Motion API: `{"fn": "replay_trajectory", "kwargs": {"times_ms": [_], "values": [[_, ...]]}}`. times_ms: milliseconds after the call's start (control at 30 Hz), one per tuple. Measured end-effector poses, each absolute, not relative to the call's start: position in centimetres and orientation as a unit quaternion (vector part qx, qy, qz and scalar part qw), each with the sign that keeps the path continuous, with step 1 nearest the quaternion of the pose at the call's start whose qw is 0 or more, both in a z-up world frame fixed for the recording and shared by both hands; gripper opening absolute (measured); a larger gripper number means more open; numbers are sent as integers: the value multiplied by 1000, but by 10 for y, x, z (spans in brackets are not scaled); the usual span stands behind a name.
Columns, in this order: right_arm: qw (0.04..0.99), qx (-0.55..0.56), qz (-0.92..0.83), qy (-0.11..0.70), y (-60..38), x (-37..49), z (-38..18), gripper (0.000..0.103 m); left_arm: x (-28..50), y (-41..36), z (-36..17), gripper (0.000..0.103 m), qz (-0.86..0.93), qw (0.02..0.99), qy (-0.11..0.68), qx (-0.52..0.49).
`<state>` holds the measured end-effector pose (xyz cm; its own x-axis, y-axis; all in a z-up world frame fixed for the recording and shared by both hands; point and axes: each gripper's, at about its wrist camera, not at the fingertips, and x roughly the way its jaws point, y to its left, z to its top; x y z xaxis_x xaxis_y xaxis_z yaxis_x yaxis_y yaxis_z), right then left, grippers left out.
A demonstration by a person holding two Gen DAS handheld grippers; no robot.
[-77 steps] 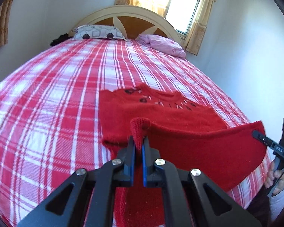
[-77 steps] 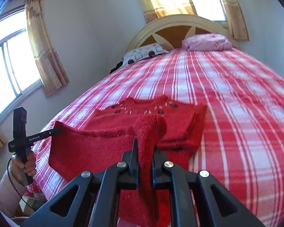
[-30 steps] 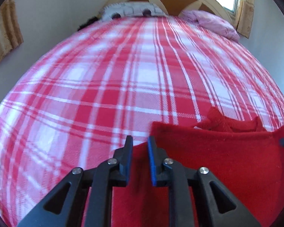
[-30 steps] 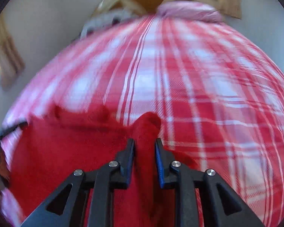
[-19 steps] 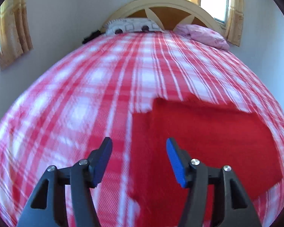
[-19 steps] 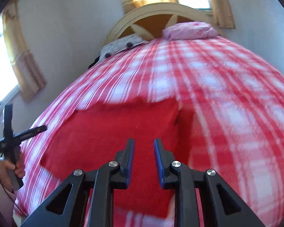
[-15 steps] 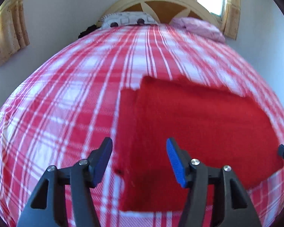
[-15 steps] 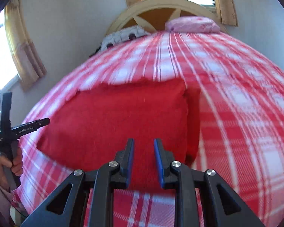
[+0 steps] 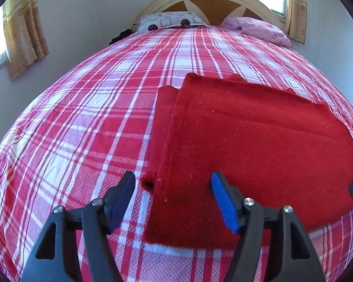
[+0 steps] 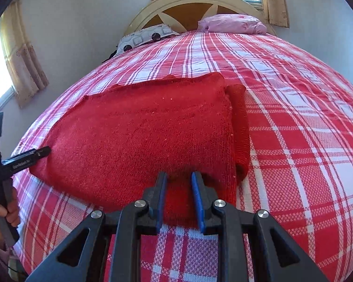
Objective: Fold small clothes
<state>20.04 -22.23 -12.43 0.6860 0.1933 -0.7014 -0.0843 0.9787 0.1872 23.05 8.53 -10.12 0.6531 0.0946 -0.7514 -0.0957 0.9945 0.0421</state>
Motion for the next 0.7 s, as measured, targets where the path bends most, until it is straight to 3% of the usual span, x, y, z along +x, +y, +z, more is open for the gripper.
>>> {"fn": "replay_trajectory", "kwargs": {"times_ms": [133, 200, 267, 633, 700], "values": [[917, 65, 80, 386, -220, 200, -124, 32, 219, 89, -91, 77, 66, 910, 409, -6], [917, 65, 81, 385, -220, 199, -124, 33, 210, 98, -82, 94, 68, 918, 390, -30], [917, 72, 83, 384, -222, 199, -124, 33, 203, 112, -78, 103, 77, 923, 370, -68], [914, 107, 99, 379, -231, 199, -125, 33, 225, 127, -123, 100, 57, 888, 430, -152], [914, 108, 99, 379, -231, 199, -125, 33, 223, 122, -122, 89, 54, 893, 423, -142]]}}
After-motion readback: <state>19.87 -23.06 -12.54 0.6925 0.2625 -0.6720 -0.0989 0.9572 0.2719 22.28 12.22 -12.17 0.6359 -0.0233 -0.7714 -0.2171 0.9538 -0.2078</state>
